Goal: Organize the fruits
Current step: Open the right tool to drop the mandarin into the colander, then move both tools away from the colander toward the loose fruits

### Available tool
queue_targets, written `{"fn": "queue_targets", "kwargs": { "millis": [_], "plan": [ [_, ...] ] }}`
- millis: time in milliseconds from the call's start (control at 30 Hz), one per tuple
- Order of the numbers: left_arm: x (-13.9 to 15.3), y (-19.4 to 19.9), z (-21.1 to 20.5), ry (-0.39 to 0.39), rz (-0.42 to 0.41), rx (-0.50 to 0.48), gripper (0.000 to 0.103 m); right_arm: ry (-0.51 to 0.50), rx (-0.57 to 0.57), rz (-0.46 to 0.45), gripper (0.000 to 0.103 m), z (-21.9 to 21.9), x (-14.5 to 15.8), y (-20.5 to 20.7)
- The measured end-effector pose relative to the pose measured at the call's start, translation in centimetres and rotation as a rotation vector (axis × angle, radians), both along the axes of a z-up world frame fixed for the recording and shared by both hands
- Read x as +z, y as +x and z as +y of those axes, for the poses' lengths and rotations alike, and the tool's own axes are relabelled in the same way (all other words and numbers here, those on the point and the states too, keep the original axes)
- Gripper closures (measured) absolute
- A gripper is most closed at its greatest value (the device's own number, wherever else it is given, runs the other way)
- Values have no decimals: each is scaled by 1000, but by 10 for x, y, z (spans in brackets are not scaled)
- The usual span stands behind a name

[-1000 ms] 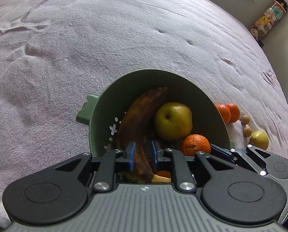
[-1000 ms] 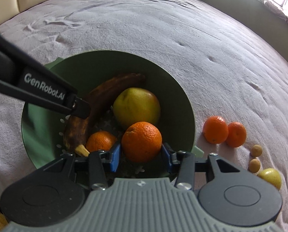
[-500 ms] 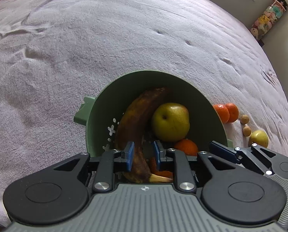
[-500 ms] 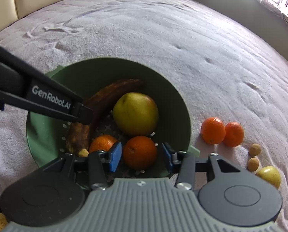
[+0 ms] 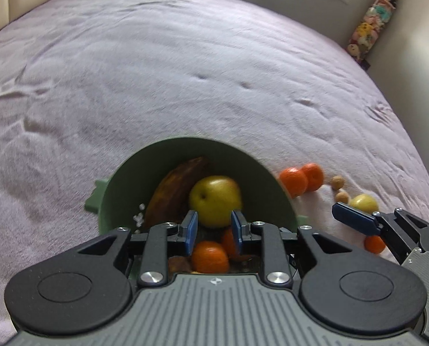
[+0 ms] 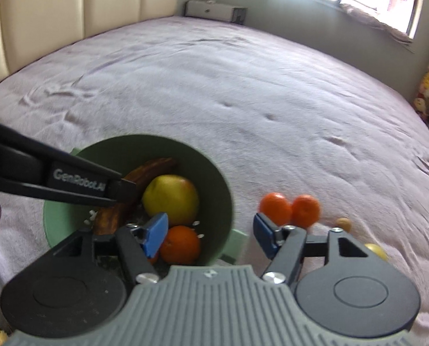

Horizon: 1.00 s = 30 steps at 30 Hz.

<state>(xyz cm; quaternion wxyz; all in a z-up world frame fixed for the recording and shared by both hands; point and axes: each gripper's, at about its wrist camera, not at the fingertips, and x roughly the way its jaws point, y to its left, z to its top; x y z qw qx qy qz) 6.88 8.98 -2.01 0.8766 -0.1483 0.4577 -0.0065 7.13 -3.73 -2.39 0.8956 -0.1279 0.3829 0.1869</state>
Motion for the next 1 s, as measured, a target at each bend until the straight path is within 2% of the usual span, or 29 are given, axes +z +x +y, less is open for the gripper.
{"fn": "queue_targets", "kwargs": {
  "millis": [167, 533, 767, 1000],
  "plan": [
    [13, -2, -18, 8, -55, -41, 73, 30, -68, -15, 39, -21, 9, -6],
    [31, -11, -69, 51, -138, -154, 65, 64, -195, -33, 34, -75, 18, -22],
    [32, -18, -105, 83, -183, -244, 58, 106, -304, -9, 34, -124, 15, -34],
    [23, -23, -134, 109, -221, -327, 51, 179, -444, 45, 34, -173, 0, -39]
  ]
}}
